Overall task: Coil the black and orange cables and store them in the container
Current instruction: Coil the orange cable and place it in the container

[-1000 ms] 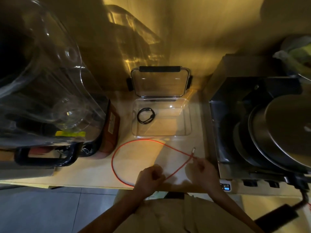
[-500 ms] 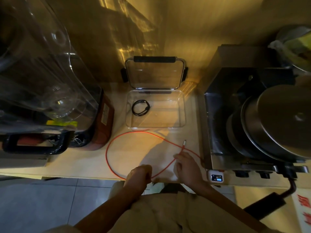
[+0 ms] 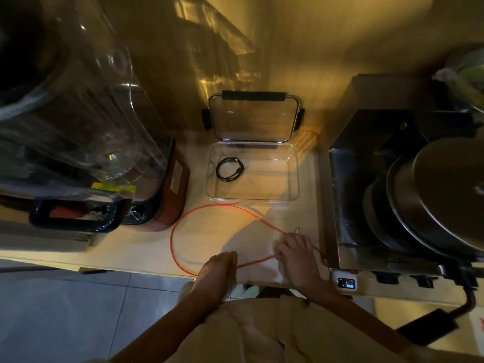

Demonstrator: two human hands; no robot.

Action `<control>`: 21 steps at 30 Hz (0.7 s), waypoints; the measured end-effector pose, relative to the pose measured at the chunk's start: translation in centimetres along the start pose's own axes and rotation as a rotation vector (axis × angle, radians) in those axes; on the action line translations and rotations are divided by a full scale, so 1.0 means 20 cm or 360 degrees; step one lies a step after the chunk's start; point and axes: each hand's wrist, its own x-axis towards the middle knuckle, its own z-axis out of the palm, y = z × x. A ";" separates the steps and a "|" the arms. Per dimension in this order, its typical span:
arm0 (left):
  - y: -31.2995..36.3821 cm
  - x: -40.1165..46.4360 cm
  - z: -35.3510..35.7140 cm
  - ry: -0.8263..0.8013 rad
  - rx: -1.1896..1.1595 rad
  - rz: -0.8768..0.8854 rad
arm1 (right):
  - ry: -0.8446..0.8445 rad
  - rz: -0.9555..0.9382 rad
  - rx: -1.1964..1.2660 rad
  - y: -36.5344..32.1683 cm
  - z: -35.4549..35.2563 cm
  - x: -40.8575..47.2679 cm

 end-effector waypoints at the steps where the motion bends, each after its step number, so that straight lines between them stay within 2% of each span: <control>1: -0.02 -0.01 -0.01 0.0026 -0.0042 -0.0031 | 0.0048 -0.0014 0.0046 0.00 0.00 0.01; 8: -0.03 -0.02 -0.08 0.0266 -0.0321 -0.0134 | 0.0224 -0.0080 0.0402 -0.03 -0.04 0.02; 21: -0.01 0.02 -0.22 0.0705 -0.0345 0.0054 | 0.0363 -0.0084 0.0768 -0.09 -0.22 0.03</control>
